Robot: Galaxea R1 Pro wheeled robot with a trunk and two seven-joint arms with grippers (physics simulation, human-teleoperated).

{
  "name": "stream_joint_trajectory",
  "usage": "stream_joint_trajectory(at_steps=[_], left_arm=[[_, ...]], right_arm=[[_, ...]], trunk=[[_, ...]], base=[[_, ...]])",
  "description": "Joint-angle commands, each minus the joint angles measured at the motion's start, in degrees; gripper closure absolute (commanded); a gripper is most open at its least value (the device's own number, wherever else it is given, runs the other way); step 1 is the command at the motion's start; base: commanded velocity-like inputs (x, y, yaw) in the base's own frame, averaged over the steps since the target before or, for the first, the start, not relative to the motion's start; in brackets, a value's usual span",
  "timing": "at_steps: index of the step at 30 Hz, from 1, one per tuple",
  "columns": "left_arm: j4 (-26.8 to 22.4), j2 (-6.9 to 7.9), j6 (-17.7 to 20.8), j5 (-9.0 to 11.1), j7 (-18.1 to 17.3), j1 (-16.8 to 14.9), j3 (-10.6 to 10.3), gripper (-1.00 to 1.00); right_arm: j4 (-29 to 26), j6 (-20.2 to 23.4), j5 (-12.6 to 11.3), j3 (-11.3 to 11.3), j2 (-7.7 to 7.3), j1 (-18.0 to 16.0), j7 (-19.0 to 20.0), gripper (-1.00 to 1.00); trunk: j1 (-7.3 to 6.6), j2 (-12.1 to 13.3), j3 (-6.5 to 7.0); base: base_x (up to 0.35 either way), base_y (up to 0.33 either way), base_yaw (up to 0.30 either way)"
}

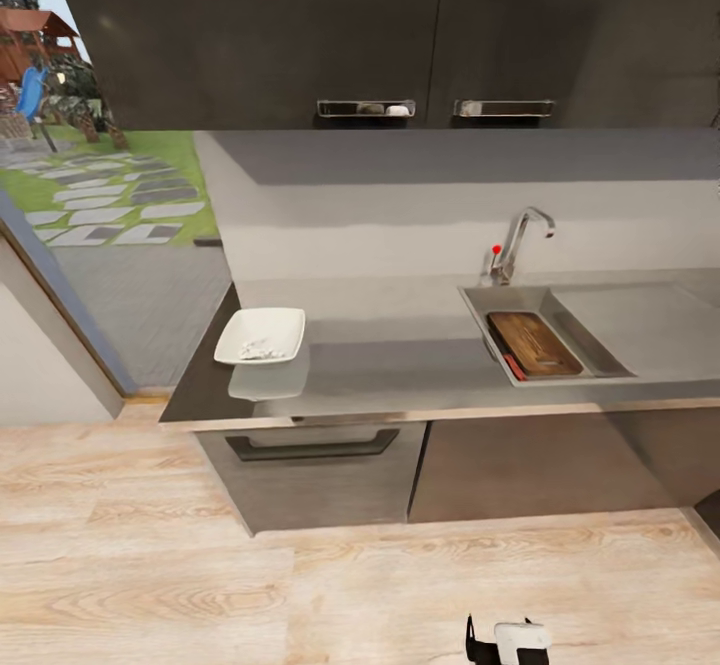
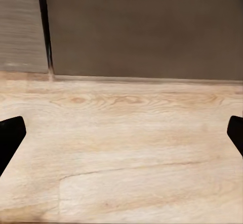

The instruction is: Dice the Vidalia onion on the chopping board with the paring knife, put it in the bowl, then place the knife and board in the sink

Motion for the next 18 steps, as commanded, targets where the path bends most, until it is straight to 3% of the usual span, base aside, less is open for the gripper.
stream_joint_trajectory(at_steps=[1,18], left_arm=[[0.0,0.01,-0.2,0.6,0.3,0.0,-0.5,-1.0],[0.0,0.1,-0.2,1.0,0.3,0.0,-0.5,-1.0]], right_arm=[[0.0,0.0,0.6,-0.3,-0.1,0.0,0.0,-1.0],[0.0,0.0,0.6,-0.3,-0.2,0.2,0.7,-1.0]], trunk=[[0.02,-0.1,0.01],[0.02,-0.1,1.58]], base=[[0.0,0.0,0.0],[0.0,0.0,0.0]])
